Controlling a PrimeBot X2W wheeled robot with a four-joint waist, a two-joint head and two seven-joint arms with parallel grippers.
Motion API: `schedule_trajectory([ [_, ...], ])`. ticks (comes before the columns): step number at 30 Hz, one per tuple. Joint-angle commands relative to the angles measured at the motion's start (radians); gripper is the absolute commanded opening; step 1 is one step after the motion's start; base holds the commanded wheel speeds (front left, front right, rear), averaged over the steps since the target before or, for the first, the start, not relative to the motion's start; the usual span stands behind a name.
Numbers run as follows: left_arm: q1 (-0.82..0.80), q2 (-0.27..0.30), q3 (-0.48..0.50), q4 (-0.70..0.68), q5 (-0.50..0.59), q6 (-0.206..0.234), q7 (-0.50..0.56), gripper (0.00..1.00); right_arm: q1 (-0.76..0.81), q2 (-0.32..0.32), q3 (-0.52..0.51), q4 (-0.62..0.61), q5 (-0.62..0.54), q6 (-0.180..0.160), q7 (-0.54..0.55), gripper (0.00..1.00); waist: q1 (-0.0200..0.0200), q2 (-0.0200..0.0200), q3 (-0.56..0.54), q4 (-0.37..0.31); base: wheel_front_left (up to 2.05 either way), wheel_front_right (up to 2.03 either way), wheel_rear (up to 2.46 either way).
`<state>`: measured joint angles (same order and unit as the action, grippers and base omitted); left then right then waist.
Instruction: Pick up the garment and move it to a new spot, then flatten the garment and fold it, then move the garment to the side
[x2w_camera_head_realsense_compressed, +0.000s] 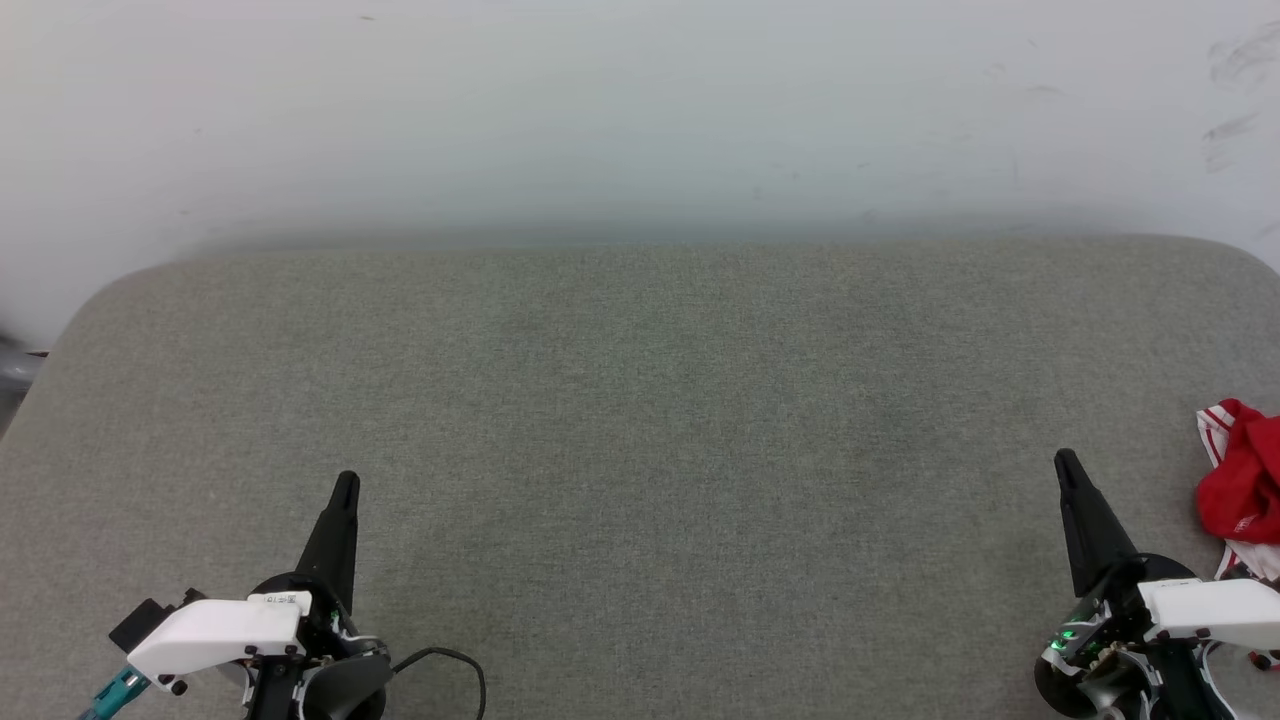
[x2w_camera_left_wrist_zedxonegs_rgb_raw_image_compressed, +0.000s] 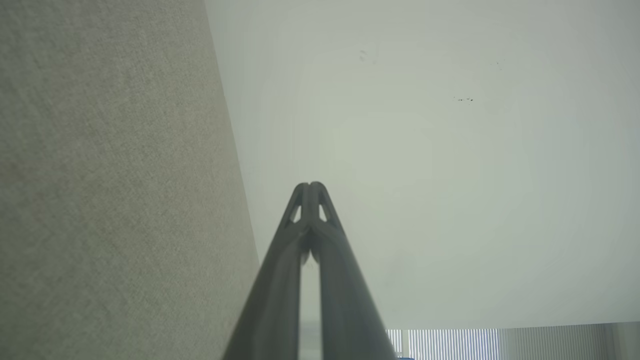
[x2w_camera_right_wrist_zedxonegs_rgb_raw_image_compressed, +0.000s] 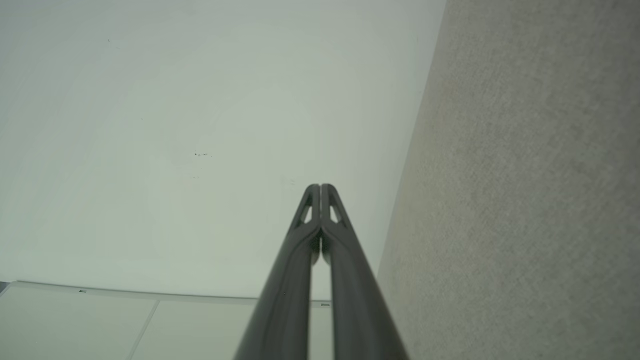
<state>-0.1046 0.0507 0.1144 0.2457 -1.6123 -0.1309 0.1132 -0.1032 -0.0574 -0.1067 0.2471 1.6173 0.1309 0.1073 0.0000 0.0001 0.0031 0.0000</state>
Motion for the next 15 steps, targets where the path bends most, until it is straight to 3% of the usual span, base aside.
schedule_trajectory([
  [1,-0.009,-0.002,0.003,0.001,-0.001,-0.002,0.005,0.0,-0.011,0.004,-0.002,0.001,0.001,0.0,0.002,0.0,0.0,-0.0001,0.0,0.0,0.0,0.0,0.0],
  [15,-0.009,-0.002,0.003,0.0,-0.001,-0.002,0.005,0.0,-0.012,0.005,-0.003,0.001,-0.001,0.0,0.004,0.0,0.0,-0.0001,0.0,0.0,0.0,0.0,0.0],
])
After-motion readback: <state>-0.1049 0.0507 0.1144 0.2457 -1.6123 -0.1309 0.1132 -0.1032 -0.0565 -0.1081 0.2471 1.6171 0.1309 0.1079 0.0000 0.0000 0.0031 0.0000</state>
